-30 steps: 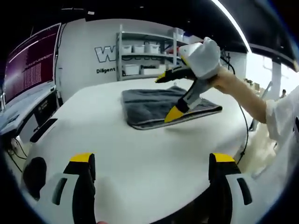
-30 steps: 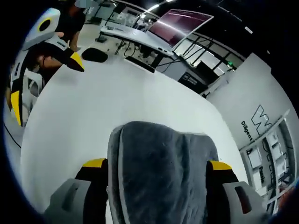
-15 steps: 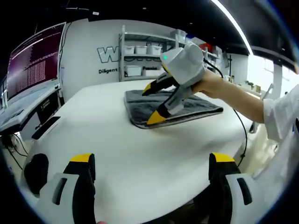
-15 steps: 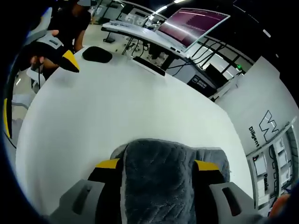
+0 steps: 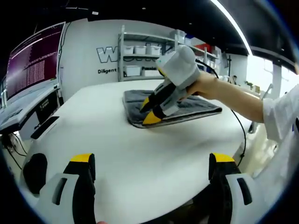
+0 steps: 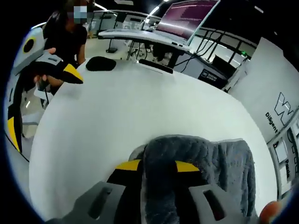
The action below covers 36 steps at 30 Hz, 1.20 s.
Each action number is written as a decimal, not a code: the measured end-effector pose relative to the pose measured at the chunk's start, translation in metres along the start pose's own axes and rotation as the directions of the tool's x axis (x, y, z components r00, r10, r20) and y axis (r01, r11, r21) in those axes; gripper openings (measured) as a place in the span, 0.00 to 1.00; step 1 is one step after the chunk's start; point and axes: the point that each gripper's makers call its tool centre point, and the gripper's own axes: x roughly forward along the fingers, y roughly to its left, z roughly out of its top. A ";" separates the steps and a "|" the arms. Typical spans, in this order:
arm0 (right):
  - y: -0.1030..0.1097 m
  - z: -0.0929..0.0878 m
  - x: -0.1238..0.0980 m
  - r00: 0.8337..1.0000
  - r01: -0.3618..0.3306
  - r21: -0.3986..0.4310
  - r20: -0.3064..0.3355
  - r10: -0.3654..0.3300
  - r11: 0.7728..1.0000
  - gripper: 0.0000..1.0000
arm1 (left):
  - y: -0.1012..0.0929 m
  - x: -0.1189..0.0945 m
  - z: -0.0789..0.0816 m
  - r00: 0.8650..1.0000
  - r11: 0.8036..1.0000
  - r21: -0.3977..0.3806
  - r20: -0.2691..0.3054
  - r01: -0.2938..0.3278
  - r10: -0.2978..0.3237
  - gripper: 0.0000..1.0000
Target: Open the folded towel by lifting each exposed corner and separating the folded layers until the towel lies flat within the target outline without major curled edges
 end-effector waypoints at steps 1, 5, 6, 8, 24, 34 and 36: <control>0.001 0.000 0.000 1.000 -0.004 0.000 0.005 0.004 1.000 0.16 | 0.000 0.000 0.000 1.000 1.000 0.000 0.000 0.000 0.000 0.99; 0.001 0.001 0.002 1.000 -0.009 0.009 0.020 0.008 1.000 0.08 | 0.000 -0.001 -0.001 1.000 1.000 0.001 -0.003 0.001 -0.001 0.99; 0.000 0.000 0.001 1.000 -0.007 0.008 0.025 0.007 1.000 0.06 | 0.000 -0.001 -0.001 1.000 1.000 0.000 -0.002 0.002 -0.002 0.99; -0.003 0.003 -0.003 0.999 -0.006 0.030 0.053 0.004 1.000 0.03 | 0.000 -0.002 0.000 1.000 1.000 -0.001 -0.001 0.001 -0.001 0.99; -0.042 0.008 -0.045 0.979 0.098 0.140 0.161 -0.121 0.985 0.01 | 0.000 -0.003 0.000 1.000 1.000 -0.004 0.000 0.004 -0.004 0.99; -0.087 -0.022 -0.075 0.961 0.192 0.238 0.148 -0.231 0.952 0.01 | -0.001 -0.005 0.002 1.000 1.000 -0.003 0.005 0.005 -0.005 0.99; -0.094 -0.030 -0.080 0.958 0.212 0.251 0.139 -0.251 0.945 0.01 | -0.001 -0.005 0.001 1.000 1.000 -0.003 0.004 0.004 -0.004 0.99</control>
